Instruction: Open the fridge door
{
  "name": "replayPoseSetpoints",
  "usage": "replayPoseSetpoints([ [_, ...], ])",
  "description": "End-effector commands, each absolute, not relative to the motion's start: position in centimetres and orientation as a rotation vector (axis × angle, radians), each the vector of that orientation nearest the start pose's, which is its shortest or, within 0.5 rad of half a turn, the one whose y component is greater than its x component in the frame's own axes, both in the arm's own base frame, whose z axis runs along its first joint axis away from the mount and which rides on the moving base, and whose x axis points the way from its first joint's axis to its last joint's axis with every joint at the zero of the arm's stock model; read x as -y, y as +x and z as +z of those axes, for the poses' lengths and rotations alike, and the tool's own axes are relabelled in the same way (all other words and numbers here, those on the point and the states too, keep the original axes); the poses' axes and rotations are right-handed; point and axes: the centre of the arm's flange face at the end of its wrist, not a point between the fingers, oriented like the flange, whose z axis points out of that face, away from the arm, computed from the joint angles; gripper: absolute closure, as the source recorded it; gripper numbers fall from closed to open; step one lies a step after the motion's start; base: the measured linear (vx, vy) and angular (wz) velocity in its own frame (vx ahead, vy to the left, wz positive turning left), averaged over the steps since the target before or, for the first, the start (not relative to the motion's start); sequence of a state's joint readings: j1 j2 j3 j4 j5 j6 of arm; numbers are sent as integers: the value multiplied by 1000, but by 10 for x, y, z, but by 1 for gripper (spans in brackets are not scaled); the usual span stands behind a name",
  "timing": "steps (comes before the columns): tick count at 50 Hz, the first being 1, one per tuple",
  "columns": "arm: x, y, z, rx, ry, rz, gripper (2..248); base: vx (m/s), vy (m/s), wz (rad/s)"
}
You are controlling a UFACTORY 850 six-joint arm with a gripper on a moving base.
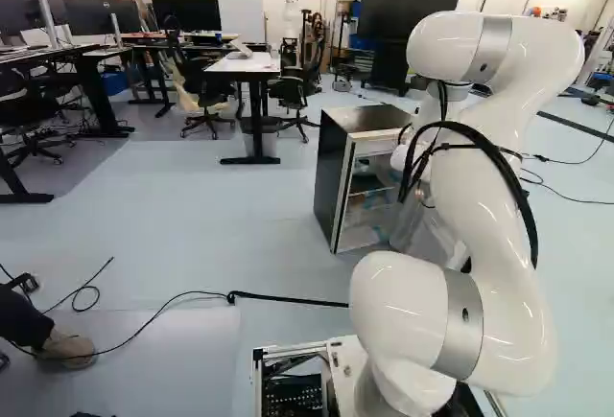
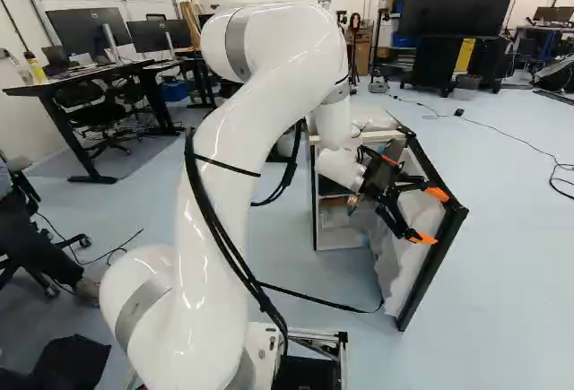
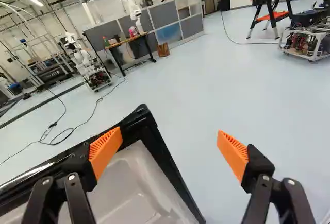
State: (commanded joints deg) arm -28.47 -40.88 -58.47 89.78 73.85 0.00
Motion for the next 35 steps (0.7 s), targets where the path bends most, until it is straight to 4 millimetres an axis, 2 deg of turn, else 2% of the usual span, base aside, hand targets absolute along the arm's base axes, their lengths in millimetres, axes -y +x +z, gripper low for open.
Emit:
replayPoseSetpoints([
  [35,392,478,271,1877,705,1077,3,0,0,0],
])
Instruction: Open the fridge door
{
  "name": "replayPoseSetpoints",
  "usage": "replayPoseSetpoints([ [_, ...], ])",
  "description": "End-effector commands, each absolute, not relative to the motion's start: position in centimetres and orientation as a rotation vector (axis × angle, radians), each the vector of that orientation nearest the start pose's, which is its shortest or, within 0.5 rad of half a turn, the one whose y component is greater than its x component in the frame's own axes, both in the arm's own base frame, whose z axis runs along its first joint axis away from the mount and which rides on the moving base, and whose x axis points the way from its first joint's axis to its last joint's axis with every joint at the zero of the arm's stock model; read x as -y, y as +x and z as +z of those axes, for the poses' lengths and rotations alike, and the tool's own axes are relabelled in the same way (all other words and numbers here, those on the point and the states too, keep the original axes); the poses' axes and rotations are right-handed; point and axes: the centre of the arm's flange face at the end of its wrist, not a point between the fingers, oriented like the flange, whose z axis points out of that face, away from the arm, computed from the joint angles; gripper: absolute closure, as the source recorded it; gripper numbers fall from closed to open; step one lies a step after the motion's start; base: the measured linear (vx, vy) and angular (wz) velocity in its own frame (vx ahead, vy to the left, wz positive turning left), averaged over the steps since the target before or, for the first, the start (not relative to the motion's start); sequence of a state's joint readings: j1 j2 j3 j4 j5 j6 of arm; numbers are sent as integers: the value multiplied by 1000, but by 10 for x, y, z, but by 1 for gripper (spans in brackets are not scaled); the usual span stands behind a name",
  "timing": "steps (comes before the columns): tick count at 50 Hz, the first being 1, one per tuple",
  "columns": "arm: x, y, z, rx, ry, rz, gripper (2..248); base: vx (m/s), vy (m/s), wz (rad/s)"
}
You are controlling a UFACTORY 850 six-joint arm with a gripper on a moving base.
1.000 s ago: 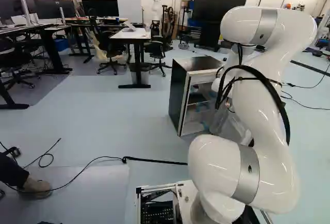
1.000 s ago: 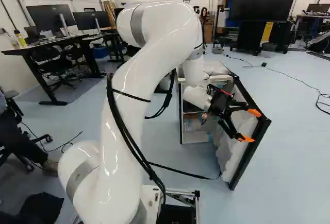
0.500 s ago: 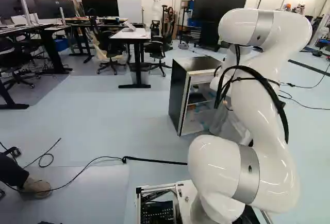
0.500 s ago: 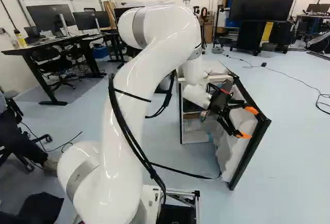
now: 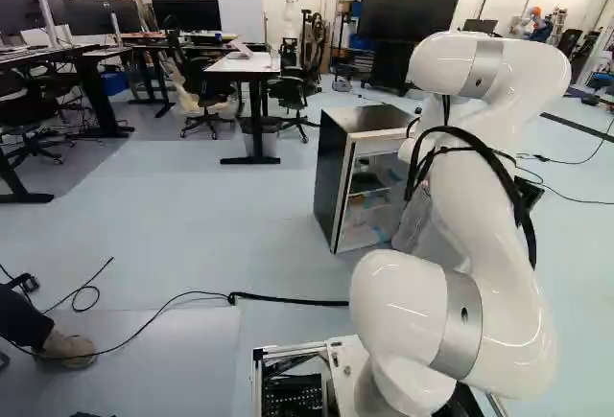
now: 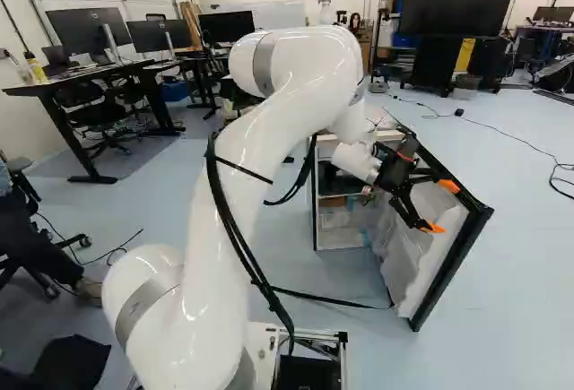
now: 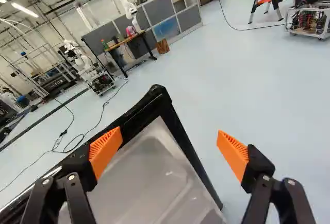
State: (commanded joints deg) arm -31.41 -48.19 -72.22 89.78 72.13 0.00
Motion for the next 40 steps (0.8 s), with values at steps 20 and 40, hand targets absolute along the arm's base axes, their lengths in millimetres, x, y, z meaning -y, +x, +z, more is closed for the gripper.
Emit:
replayPoseSetpoints([
  [20,430,502,270,1905,630,1119,3,0,0,0],
  [40,434,503,273,1909,618,1127,3,0,0,0],
])
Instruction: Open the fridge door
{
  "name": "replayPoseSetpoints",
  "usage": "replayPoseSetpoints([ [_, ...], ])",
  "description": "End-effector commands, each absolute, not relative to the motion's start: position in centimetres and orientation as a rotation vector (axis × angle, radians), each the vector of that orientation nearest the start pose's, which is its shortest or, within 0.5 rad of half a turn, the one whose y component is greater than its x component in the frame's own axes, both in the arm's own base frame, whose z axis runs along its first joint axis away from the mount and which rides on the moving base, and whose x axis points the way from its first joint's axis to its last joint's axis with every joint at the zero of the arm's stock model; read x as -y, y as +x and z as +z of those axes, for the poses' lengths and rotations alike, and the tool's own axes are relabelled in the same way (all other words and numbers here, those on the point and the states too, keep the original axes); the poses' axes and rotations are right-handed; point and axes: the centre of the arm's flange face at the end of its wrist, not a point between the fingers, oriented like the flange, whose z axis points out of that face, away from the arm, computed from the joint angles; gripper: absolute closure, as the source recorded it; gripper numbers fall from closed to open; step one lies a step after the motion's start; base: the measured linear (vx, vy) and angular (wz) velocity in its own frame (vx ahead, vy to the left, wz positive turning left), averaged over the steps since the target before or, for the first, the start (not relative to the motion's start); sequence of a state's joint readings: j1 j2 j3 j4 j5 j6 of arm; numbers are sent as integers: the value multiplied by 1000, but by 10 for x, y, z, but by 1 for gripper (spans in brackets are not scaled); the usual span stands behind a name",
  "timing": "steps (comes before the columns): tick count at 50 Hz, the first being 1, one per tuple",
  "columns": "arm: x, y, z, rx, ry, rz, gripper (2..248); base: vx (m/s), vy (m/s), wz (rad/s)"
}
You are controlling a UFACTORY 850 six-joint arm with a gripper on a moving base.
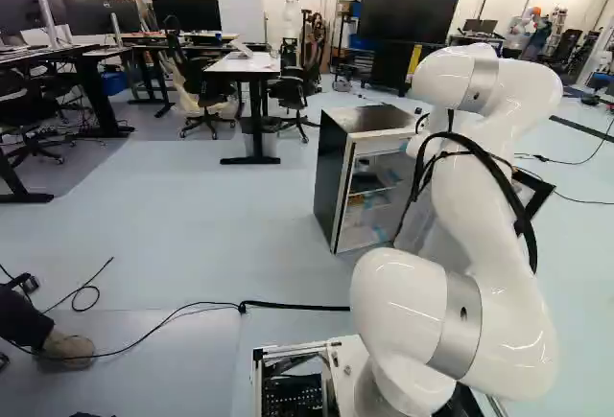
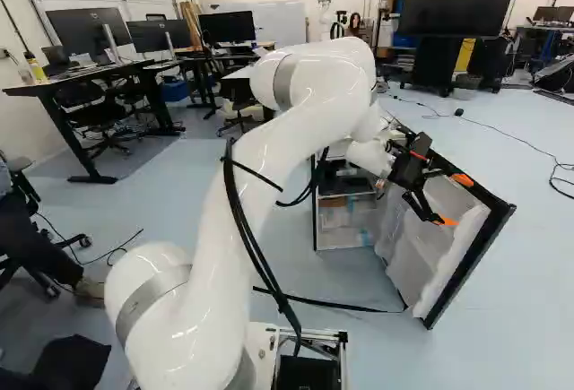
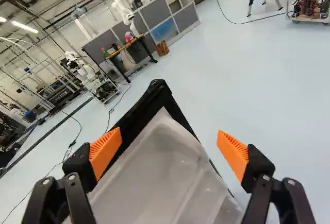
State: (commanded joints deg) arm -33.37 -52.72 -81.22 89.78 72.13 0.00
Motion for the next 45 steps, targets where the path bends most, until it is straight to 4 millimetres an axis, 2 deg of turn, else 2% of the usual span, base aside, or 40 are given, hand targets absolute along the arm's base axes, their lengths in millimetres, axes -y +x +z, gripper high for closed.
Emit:
replayPoseSetpoints([
  [18,428,500,299,1917,608,1152,3,0,0,0],
  [30,405,487,316,1922,647,1152,3,0,0,0],
  [45,373,472,335,1962,775,1167,3,0,0,0],
])
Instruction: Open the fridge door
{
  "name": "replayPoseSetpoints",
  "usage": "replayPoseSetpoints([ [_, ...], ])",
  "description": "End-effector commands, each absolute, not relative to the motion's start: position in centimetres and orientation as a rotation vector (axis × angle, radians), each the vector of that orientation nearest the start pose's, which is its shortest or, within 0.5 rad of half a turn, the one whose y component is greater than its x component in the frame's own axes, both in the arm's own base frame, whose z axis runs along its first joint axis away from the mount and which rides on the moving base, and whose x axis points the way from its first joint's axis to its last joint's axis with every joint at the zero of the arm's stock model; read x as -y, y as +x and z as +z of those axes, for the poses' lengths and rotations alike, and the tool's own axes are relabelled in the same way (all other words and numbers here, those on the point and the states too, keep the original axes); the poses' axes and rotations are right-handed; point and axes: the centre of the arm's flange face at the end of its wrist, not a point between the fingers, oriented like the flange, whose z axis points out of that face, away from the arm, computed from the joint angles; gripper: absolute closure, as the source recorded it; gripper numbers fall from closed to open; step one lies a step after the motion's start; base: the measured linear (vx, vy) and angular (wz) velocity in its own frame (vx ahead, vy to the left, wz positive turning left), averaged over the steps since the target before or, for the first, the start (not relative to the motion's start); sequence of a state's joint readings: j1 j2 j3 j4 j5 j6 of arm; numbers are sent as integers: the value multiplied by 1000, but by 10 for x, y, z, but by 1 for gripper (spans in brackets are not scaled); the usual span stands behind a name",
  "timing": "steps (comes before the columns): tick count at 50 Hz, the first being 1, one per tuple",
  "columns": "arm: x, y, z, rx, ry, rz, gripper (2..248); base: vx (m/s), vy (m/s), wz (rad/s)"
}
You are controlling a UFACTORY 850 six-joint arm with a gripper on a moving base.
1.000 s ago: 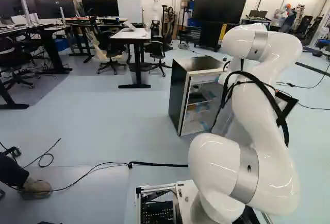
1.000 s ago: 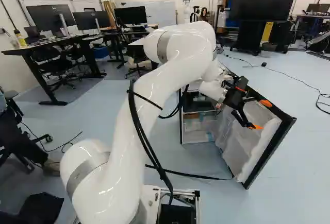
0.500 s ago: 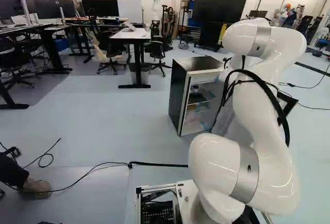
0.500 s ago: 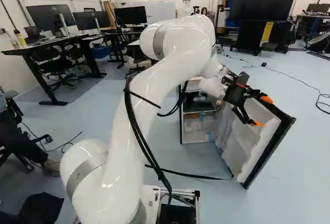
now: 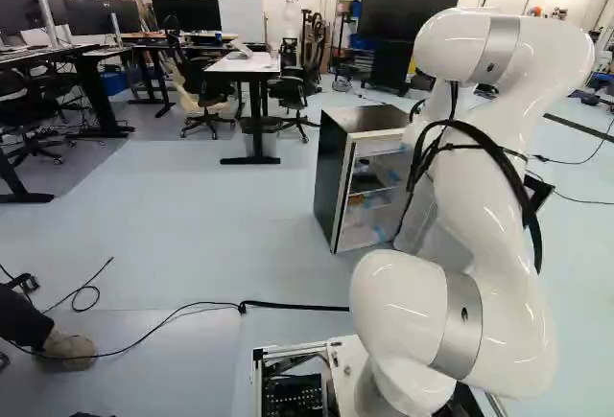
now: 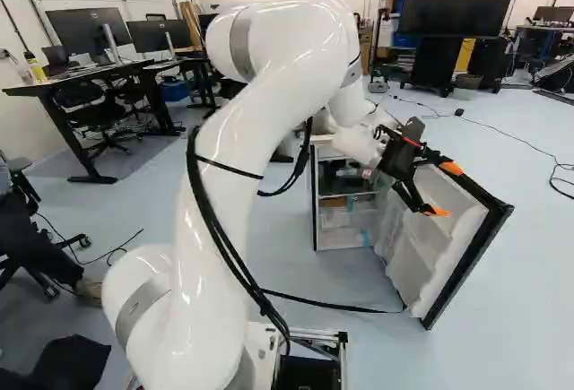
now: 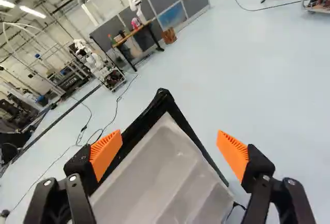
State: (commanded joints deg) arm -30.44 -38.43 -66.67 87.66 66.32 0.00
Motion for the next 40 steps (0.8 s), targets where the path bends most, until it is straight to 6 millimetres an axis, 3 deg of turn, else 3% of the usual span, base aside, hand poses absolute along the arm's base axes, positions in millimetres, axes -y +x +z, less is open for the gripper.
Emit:
replayPoseSetpoints([
  [24,324,464,370,1883,1128,1323,3,0,0,0],
  [40,290,461,376,1776,1398,1391,3,0,0,0],
])
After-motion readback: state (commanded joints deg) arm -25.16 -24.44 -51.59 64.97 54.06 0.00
